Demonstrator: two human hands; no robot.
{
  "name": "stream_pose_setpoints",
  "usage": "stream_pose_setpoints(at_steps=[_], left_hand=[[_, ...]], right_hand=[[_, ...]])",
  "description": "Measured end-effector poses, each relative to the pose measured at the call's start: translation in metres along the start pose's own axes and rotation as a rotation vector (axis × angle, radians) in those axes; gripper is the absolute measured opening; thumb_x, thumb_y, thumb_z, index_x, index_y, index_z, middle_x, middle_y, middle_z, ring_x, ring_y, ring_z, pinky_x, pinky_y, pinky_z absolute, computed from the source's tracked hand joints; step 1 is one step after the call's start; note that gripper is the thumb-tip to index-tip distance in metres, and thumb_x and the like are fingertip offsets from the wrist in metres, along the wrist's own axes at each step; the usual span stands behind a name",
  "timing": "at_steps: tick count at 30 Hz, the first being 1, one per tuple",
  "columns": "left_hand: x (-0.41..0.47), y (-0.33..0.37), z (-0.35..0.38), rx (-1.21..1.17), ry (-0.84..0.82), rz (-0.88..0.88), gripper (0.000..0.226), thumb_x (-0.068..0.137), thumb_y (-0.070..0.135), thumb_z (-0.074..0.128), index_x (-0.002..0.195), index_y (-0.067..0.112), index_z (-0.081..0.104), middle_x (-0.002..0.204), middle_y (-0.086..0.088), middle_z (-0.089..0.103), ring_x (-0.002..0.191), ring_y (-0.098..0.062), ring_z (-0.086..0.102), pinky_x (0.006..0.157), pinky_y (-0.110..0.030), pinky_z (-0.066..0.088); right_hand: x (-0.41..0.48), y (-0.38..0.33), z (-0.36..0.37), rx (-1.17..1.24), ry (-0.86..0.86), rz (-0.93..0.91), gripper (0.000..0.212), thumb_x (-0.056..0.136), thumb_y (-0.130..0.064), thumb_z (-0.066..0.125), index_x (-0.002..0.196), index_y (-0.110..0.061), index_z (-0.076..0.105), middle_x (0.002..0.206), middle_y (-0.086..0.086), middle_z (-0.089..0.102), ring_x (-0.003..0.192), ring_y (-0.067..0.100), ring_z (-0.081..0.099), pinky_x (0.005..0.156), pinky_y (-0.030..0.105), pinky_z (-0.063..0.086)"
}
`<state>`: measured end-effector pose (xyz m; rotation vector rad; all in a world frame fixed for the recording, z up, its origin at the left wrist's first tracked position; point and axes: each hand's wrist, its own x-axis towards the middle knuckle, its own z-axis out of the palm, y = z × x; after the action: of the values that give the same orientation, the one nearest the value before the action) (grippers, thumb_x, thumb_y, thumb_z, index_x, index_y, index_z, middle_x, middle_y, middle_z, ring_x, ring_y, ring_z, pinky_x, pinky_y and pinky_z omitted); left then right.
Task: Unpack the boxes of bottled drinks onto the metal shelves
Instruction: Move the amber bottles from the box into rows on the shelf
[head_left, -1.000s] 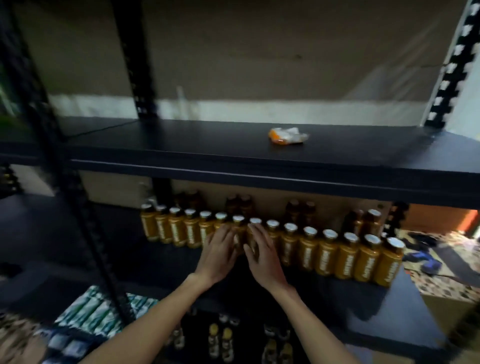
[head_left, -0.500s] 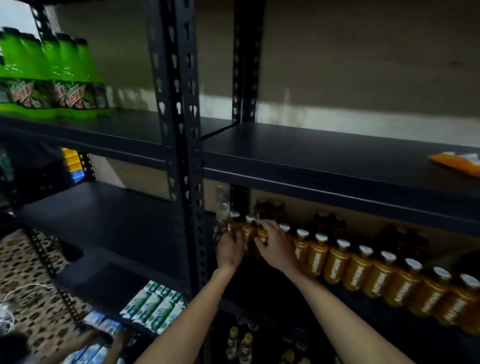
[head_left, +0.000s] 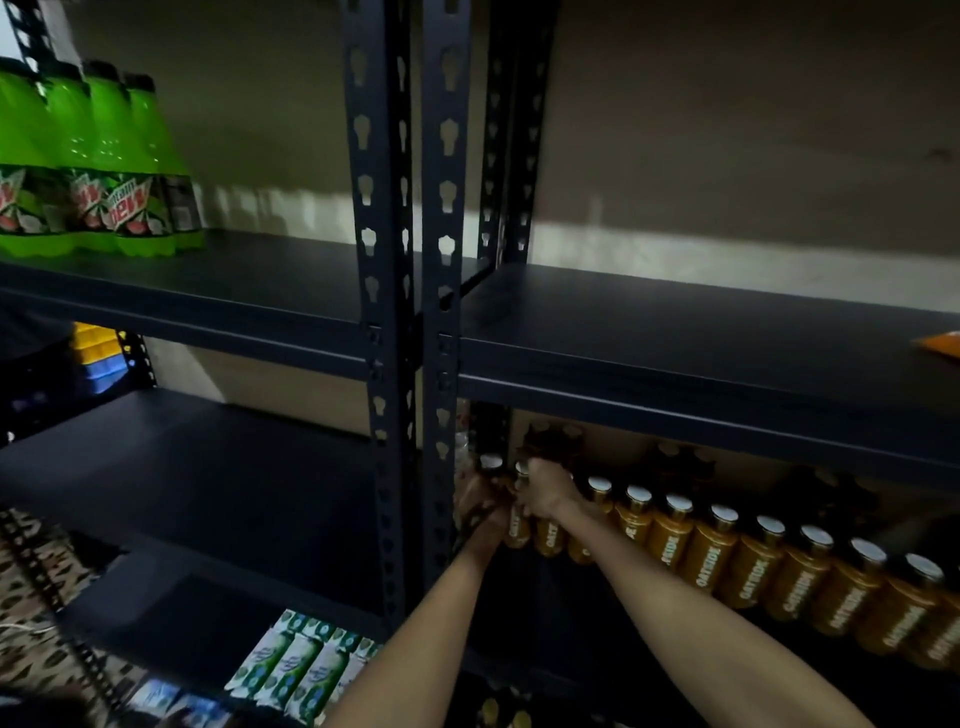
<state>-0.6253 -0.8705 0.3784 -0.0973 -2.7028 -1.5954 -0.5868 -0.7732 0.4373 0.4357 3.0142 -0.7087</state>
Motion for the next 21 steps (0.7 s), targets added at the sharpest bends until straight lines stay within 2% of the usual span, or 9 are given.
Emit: stream_pose_setpoints(at_steps=[2, 5, 8, 10, 11, 15, 17, 19, 21], left_hand=[[0.007, -0.007, 0.006, -0.040, 0.046, 0.020, 0.073, 0.081, 0.060, 0.057, 0.135, 0.011, 0.051, 0.138, -0.007, 0.054, 0.123, -0.021, 0.055, 0.110, -0.036, 0.041], [0.030, -0.034, 0.025, -0.040, -0.026, -0.114, 0.081, 0.073, 0.071, 0.056, 0.136, 0.021, 0.047, 0.138, -0.005, 0.054, 0.118, -0.020, 0.058, 0.104, -0.040, 0.049], [-0.005, -0.013, -0.003, -0.018, -0.177, -0.020, 0.055, 0.081, 0.056, 0.062, 0.129, 0.036, 0.042, 0.131, 0.002, 0.052, 0.114, -0.014, 0.055, 0.099, -0.040, 0.051], [-0.035, 0.009, -0.028, 0.046, -0.224, 0.052, 0.049, 0.087, 0.043, 0.063, 0.129, 0.033, 0.039, 0.126, 0.006, 0.045, 0.111, -0.014, 0.049, 0.098, -0.041, 0.050], [-0.042, 0.013, -0.035, 0.066, -0.228, 0.066, 0.043, 0.088, 0.039, 0.062, 0.125, 0.030, 0.041, 0.126, 0.003, 0.047, 0.111, -0.017, 0.052, 0.095, -0.041, 0.051], [-0.052, 0.023, -0.049, 0.219, -0.364, 0.072, 0.033, 0.095, 0.026, 0.060, 0.123, 0.021, 0.043, 0.124, -0.002, 0.055, 0.111, -0.023, 0.057, 0.078, -0.029, 0.049], [-0.052, 0.024, -0.053, 0.308, -0.451, 0.117, 0.031, 0.097, 0.019, 0.059, 0.124, 0.019, 0.044, 0.127, -0.002, 0.057, 0.116, -0.021, 0.057, 0.083, -0.025, 0.044], [-0.054, 0.026, -0.056, 0.395, -0.513, 0.180, 0.031, 0.099, 0.012, 0.055, 0.128, 0.016, 0.046, 0.134, -0.005, 0.056, 0.121, -0.020, 0.055, 0.087, -0.024, 0.041], [-0.057, 0.031, -0.060, 0.456, -0.556, 0.212, 0.033, 0.100, 0.009, 0.053, 0.131, 0.015, 0.044, 0.136, -0.006, 0.056, 0.122, -0.020, 0.055, 0.085, -0.025, 0.043]], right_hand=[[0.000, 0.004, 0.001, 0.043, 0.030, 0.000, 0.006, 0.096, -0.018, 0.059, 0.095, -0.015, 0.065, 0.100, 0.009, 0.072, 0.092, 0.025, 0.071, 0.076, 0.031, 0.055], [-0.006, 0.005, -0.003, 0.114, 0.034, -0.028, 0.021, 0.096, -0.016, 0.061, 0.116, -0.018, 0.067, 0.115, 0.009, 0.069, 0.101, 0.028, 0.070, 0.088, 0.038, 0.058], [-0.023, 0.008, -0.004, 0.143, 0.008, -0.021, 0.048, 0.097, -0.016, 0.065, 0.143, -0.023, 0.054, 0.138, 0.012, 0.050, 0.110, 0.033, 0.066, 0.089, 0.035, 0.058], [-0.037, 0.014, -0.002, 0.137, 0.022, -0.044, 0.050, 0.097, -0.017, 0.065, 0.144, -0.024, 0.051, 0.139, 0.012, 0.047, 0.112, 0.031, 0.064, 0.082, 0.031, 0.055], [-0.043, 0.017, -0.002, 0.134, 0.039, -0.058, 0.050, 0.096, -0.018, 0.066, 0.143, -0.025, 0.052, 0.140, 0.012, 0.049, 0.114, 0.029, 0.063, 0.084, 0.030, 0.054], [-0.069, 0.030, 0.001, 0.180, 0.041, -0.041, 0.056, 0.094, -0.024, 0.070, 0.146, -0.031, 0.050, 0.144, 0.013, 0.049, 0.133, 0.027, 0.049, 0.105, 0.029, 0.042], [-0.079, 0.042, 0.004, 0.221, 0.033, -0.028, 0.059, 0.091, -0.031, 0.074, 0.144, -0.039, 0.049, 0.136, 0.006, 0.053, 0.127, 0.023, 0.053, 0.110, 0.034, 0.042], [-0.091, 0.055, 0.010, 0.263, 0.038, -0.032, 0.060, 0.089, -0.032, 0.076, 0.142, -0.042, 0.050, 0.118, -0.008, 0.055, 0.111, 0.014, 0.055, 0.106, 0.035, 0.047], [-0.101, 0.066, 0.014, 0.278, 0.058, -0.039, 0.060, 0.088, -0.033, 0.076, 0.141, -0.045, 0.051, 0.127, -0.014, 0.055, 0.118, 0.011, 0.051, 0.108, 0.036, 0.045]])
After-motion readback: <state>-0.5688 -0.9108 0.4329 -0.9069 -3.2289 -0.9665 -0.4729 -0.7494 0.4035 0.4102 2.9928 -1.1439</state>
